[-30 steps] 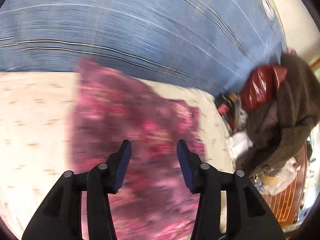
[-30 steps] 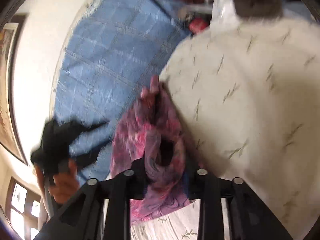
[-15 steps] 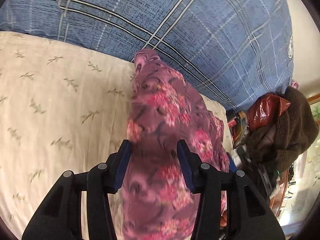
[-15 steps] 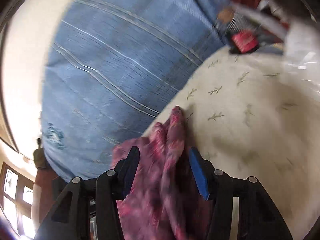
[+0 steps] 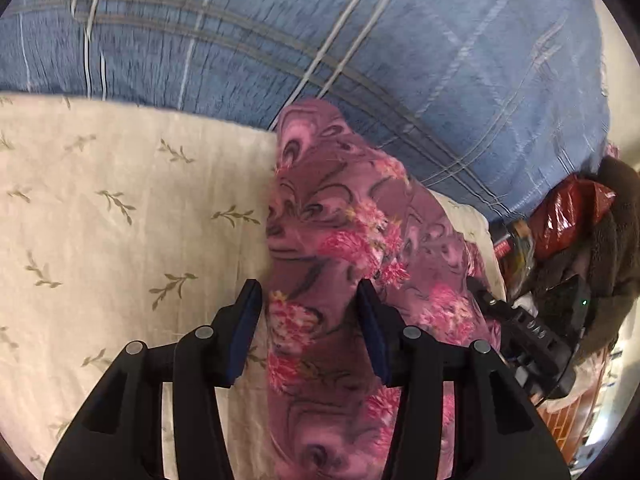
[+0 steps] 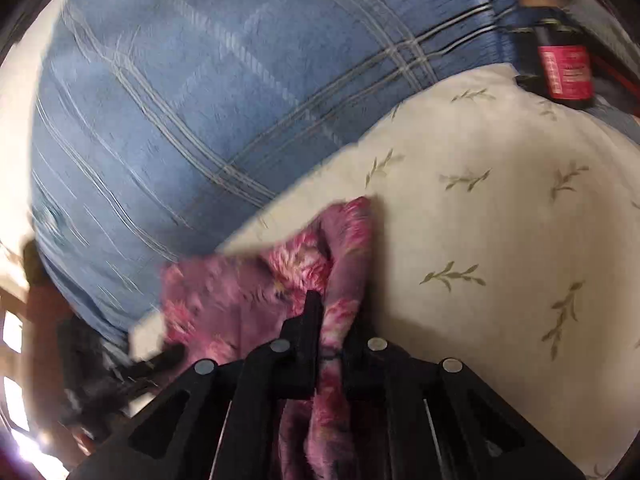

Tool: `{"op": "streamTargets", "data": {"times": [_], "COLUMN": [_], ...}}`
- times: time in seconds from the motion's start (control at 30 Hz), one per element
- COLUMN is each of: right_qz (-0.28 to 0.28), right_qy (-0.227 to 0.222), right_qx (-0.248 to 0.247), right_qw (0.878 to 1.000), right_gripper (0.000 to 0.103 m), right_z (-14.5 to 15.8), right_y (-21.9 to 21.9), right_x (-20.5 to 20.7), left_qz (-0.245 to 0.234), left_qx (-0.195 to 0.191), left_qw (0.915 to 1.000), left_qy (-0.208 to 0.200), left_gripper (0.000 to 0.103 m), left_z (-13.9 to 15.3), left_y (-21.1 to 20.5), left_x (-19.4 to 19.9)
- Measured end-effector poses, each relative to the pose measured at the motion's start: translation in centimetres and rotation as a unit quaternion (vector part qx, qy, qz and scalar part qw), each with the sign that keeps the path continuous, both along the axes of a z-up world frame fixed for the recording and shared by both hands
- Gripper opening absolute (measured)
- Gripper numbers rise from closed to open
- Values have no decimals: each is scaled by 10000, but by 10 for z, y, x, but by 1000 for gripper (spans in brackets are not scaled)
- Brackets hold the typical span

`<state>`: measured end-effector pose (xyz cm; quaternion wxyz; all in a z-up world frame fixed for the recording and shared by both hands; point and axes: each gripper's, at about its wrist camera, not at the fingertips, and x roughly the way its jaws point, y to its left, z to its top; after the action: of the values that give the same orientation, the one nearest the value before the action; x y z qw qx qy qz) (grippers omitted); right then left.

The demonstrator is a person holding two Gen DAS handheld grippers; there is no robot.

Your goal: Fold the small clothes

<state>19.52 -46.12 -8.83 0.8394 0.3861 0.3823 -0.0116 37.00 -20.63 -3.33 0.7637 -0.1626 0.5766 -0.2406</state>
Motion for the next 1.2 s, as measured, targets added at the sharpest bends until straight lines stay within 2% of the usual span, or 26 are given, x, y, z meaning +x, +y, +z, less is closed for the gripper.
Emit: {"op": "streamTargets", "data": {"times": [0.07,0.13,0.2,0.23,0.27,0.3,0.33,0.37,0.4,0.43,0.47,0.53,0.63,0.67,0.7,0.73,0.77,0.8,0.83,0.87,0.93,0.97,1.03,1.07,1.1,1.2], "right_qz": [-113,29,275,386,505,669,719,618,293,23,-17,135,639,759,766,765,754,651,550,386,297,352,442,473,501,241], "right_qy": [-241,-427,-459,-367,-261,-59,48,-109,-31,86,63,-280,-1070,-1059,-882,-511,-547,-550,-479,-557,-988,-1034,-763,-379,-349,-652], "right_qx": [9,82,291,313,203,-142,-602,-683,-558,-489,-380,-191,29,-67,-273,-675,-977,-992,-923,-714,-490,-468,-480,-481,-375,-219], "right_qw": [9996,9991,9981,9981,9982,9976,9956,9957,9980,9988,9993,9993,9922,9915,9928,9935,9908,9914,9931,9951,9935,9929,9949,9970,9974,9973], "right_gripper": [15,18,42,45,39,14,13,11,10,8,18,17,22,28,26,20,14,14,15,21,21,21,23,22,19,20], "right_z": [16,25,22,15,8,1,-2,-3,-6,-6,-3,8,21,14,7,-7,-12,-7,-3,4,17,17,6,-10,-17,-22], "right_y": [-5,-4,1,7,14,24,31,29,23,18,17,20,48,58,63,71,78,80,75,73,71,73,77,79,77,77], "right_x": [-20,-39,-55,-60,-64,-65,-65,-70,-75,-82,-88,-107,-137,-145,-145,-143,-146,-151,-153,-159,-171,-176,-174,-171,-172,-180], "left_qz": [-96,-150,-218,-237,-228,-224,-244,-304,-336,-285,-218,-194,-261,-344,-416,-492,-485,-581,-676,-742,-748,-740,-686,-677,-677,-667], "left_qx": [-100,-304,-570,-694,-709,-631,-436,-71,-18,-160,-385,-589,-567,-460,-275,-80,79,304,484,531,654,699,757,801,851,925], "left_qw": [9999,9993,9981,9973,9972,9978,9987,9993,9994,9994,9987,9978,9980,9983,9987,9987,9986,9970,9956,9949,9939,9937,9938,9934,9929,9921], "left_qy": [-102,-134,-73,-32,-6,-25,-111,-206,-75,106,259,247,-13,32,91,133,-208,-402,-440,-437,-473,-465,-446,-469,-491,-515], "left_gripper": [45,46,46,47,49,49,49,50,50,50,49,49,51,51,51,51,50,50,50,50,50,50,51,51,52,53], "left_z": [12,20,21,18,13,8,5,-1,-5,-8,-6,-1,0,-7,-15,-25,-23,-17,-15,-13,-13,-14,-17,-18,-16,-14], "left_y": [6,16,25,30,30,26,21,17,16,17,25,37,42,36,31,22,18,12,6,2,-4,-8,-5,-9,-5,-11], "left_x": [-11,-28,-51,-64,-70,-75,-79,-84,-85,-86,-88,-97,-122,-130,-135,-141,-149,-156,-160,-163,-167,-168,-170,-171,-173,-176]}}
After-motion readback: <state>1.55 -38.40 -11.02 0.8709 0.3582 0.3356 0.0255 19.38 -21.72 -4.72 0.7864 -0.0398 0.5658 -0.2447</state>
